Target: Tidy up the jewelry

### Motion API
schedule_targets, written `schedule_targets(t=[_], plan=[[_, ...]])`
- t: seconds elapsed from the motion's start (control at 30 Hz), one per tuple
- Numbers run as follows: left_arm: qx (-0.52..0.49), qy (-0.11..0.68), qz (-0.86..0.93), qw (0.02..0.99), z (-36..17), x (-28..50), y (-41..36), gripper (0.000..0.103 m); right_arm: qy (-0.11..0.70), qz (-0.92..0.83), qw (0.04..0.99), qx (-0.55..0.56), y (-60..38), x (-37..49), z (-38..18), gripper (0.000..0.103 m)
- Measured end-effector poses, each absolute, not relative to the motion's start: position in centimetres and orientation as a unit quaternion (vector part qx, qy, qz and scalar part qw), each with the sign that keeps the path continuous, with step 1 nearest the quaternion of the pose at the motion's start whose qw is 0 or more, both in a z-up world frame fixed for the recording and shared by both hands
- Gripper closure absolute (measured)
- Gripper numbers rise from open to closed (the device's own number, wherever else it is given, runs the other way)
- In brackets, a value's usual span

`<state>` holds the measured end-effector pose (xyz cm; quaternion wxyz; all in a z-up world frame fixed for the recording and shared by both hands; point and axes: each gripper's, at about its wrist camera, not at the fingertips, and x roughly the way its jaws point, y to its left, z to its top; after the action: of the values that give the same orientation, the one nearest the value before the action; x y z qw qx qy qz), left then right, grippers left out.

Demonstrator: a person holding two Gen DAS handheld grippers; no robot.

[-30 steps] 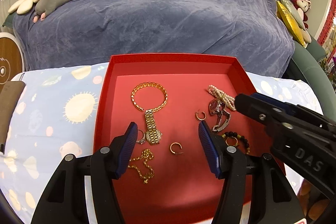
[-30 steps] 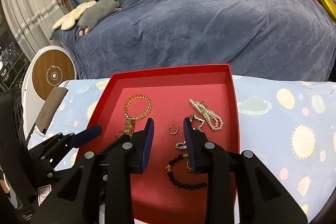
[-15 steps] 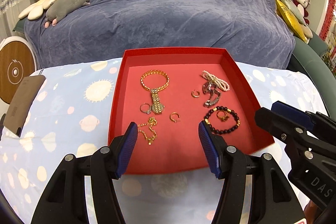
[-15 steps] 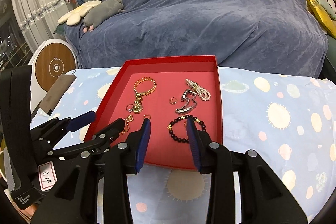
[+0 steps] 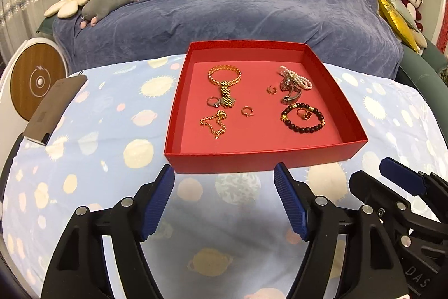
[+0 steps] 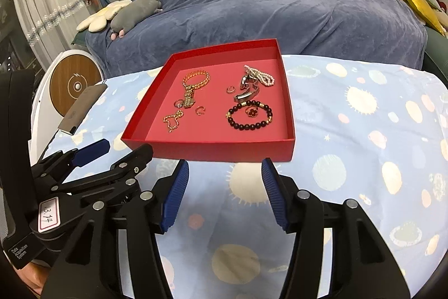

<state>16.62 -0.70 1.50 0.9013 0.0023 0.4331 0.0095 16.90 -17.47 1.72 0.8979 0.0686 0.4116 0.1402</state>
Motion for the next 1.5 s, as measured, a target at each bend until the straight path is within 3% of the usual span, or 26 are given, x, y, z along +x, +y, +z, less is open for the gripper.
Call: schedule_targets(t=[0.07, 0.2, 0.23, 0.6, 1.5], plan=[[0.003, 0.434, 0.016, 0.901, 1.4, 16.5, -0.6, 0.03, 0.405, 0.137, 0.902, 0.054, -17.2, 16.7, 1.9, 0.046], [-0.003, 0.427, 0.028, 0.904, 1.6, 16.3, 0.0, 0.019, 0.372, 0.112, 0.921, 0.03, -17.2, 16.1, 2.7, 0.022], [-0.004, 0.424, 0.029, 0.905, 1.7, 16.4, 0.1, 0.017, 0.368, 0.11, 0.923, 0.027, -17.2, 16.0, 2.8, 0.02], [0.015, 0.43, 0.036, 0.902, 1.2, 16.4, 0.0, 0.017, 0.382, 0.082, 0.92, 0.036, -18.8, 16.7, 1.8, 0.013], [0.006, 0.416, 0.045, 0.908, 1.9, 15.7, 0.2, 0.017, 0.379, 0.078, 0.922, 0.024, -17.7, 16.2, 1.3, 0.01]])
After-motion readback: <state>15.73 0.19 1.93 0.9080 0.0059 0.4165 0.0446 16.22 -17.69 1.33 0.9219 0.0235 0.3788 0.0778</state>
